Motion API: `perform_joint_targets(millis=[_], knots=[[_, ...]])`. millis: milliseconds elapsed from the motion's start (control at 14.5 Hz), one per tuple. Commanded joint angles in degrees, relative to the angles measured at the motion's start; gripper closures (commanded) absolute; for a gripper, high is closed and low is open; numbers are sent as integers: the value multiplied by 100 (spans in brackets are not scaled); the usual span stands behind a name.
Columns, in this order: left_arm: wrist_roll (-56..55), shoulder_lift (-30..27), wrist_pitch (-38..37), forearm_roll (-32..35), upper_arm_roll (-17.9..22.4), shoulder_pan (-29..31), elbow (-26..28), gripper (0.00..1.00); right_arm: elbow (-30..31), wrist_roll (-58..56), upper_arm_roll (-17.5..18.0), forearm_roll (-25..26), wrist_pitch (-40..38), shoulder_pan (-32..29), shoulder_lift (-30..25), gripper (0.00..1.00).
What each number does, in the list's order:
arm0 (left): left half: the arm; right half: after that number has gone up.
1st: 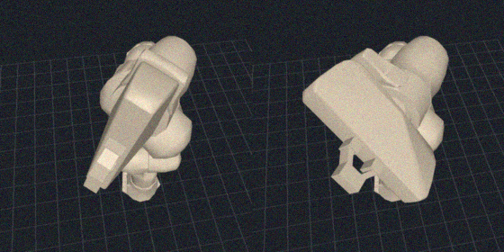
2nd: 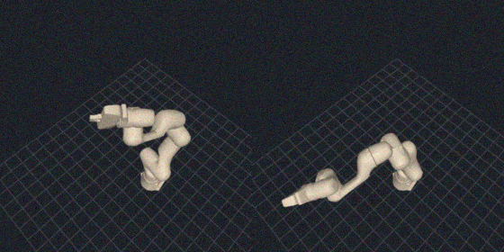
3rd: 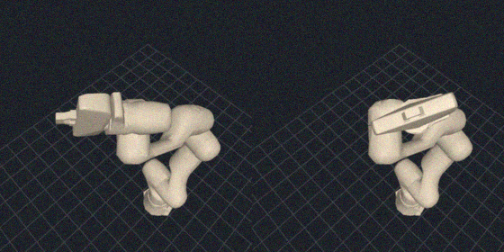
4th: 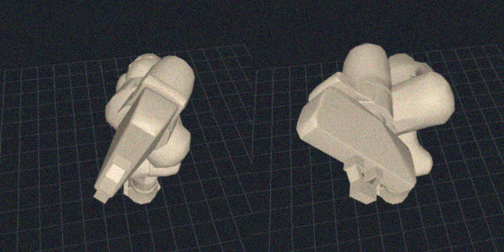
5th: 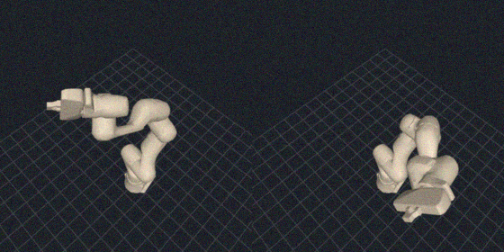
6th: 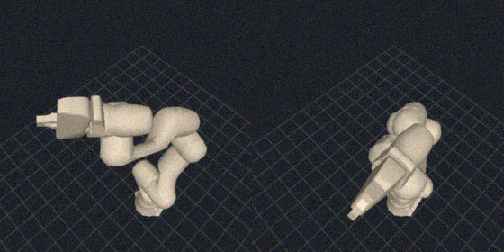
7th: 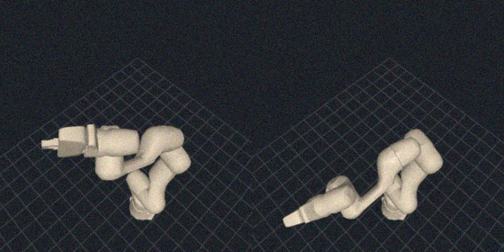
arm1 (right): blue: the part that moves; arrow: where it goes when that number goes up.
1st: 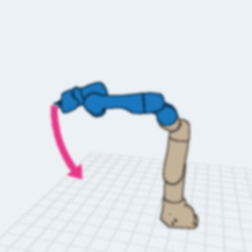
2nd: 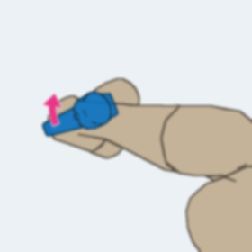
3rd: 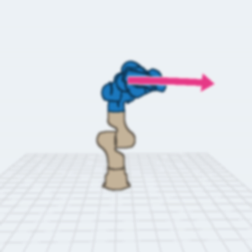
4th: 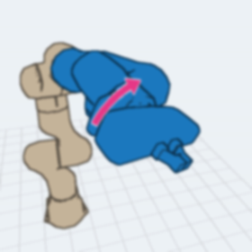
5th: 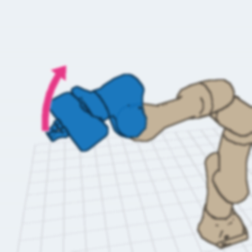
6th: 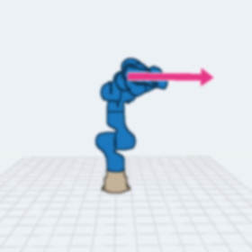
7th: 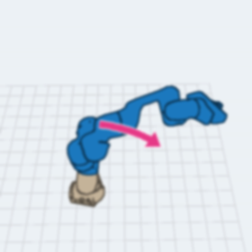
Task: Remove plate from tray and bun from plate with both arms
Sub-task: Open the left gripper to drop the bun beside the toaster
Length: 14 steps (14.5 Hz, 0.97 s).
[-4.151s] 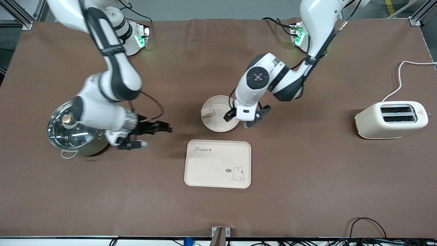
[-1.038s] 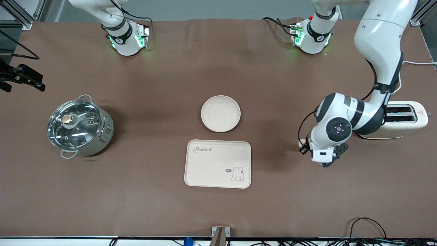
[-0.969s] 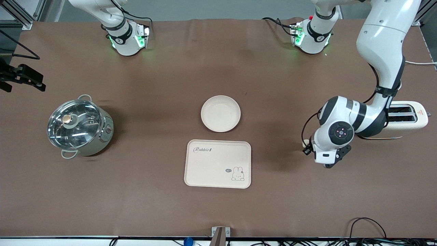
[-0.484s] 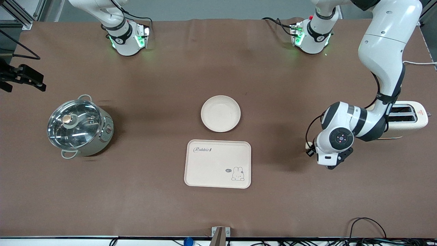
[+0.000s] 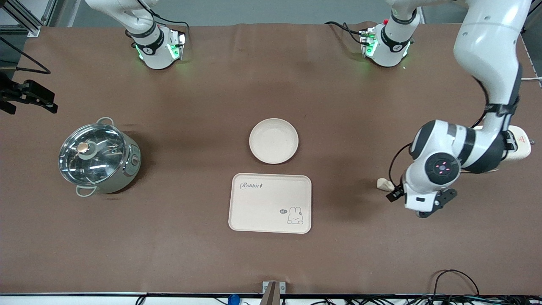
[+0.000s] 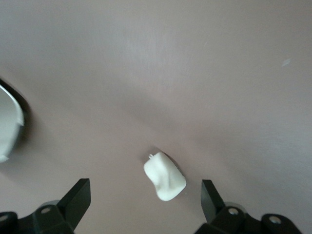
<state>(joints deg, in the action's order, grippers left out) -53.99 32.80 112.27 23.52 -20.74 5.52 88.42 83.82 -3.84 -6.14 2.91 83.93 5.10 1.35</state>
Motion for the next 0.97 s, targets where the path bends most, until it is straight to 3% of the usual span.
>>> perform_joint_targets(millis=[0, 277, 484, 692, 899], knots=[[860, -676, -371, 22, -27, 46, -97, 0, 222, 112, 25, 70, -17, 26, -197, 0], [2494, -1565, -713, -163, -27, 213, -97, 0, 222, 112, 25, 61, 10, 35, -188, 0], [3637, -2267, -1162, -680, -27, 292, -97, 0, 231, 112, 25, 52, -8, 18, -197, 0], [4299, -2795, -1697, -1540, -18, 511, -97, 0, 231, 112, 25, 52, 18, 26, -188, 0], [4589, -3174, -2111, -1902, 104, 442, -80, 0, 231, 112, 25, 61, -8, 26, -197, 0]])
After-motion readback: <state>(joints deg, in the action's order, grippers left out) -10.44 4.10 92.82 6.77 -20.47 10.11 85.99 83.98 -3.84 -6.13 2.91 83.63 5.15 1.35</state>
